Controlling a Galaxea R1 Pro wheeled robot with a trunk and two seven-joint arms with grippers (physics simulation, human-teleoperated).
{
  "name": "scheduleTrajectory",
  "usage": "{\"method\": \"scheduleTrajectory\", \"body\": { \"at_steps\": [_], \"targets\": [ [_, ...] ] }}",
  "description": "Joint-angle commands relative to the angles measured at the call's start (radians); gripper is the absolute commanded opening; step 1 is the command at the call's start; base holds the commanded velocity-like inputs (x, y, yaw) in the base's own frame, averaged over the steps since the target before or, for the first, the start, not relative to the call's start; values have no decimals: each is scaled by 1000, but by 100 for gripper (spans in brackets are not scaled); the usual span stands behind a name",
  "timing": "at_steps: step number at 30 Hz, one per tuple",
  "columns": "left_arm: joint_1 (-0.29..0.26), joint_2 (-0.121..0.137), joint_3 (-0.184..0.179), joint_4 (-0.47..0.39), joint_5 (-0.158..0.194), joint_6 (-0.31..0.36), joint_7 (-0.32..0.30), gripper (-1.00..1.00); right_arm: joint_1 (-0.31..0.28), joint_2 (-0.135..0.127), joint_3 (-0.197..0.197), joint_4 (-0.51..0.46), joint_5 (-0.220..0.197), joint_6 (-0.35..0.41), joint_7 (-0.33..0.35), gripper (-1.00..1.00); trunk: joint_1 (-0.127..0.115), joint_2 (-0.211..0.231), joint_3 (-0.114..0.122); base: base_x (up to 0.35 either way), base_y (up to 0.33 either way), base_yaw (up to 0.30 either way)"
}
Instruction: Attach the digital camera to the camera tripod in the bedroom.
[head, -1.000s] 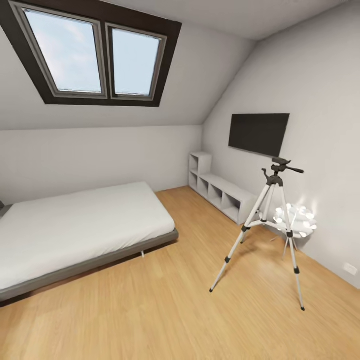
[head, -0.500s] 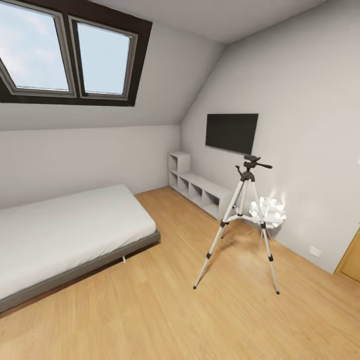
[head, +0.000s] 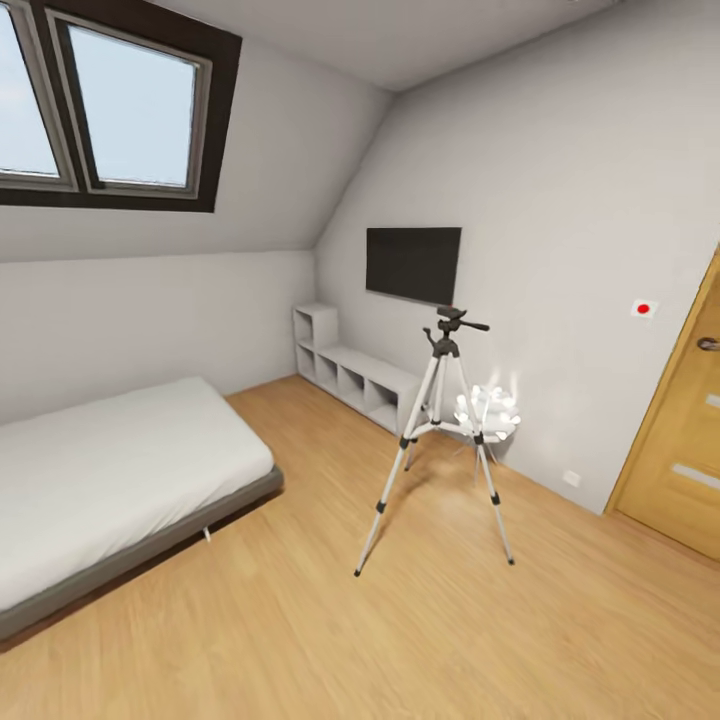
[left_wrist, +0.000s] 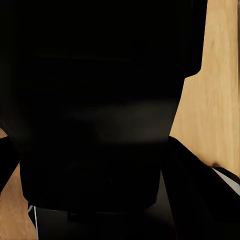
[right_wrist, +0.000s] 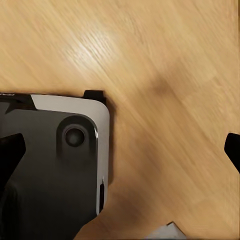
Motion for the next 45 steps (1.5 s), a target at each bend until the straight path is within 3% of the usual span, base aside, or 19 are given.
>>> {"method": "scheduleTrajectory", "body": {
  "at_steps": [1, 29, 45],
  "targets": [
    [0, 0, -8, 0, 9, 1, -4, -100, -1, 0, -8, 2, 9, 2, 2, 100, 0, -1, 0, 0, 0, -295],
    [0, -4, -8, -1, 7, 2, -4, -100, -1, 1, -8, 2, 9, 2, 2, 100, 0, -1, 0, 0, 0, -295],
    [0, -8, -8, -1, 7, 2, -4, -100, -1, 15, -9, 1, 9, 2, 2, 100, 0, -1, 0, 0, 0, -296]
  ]
}}
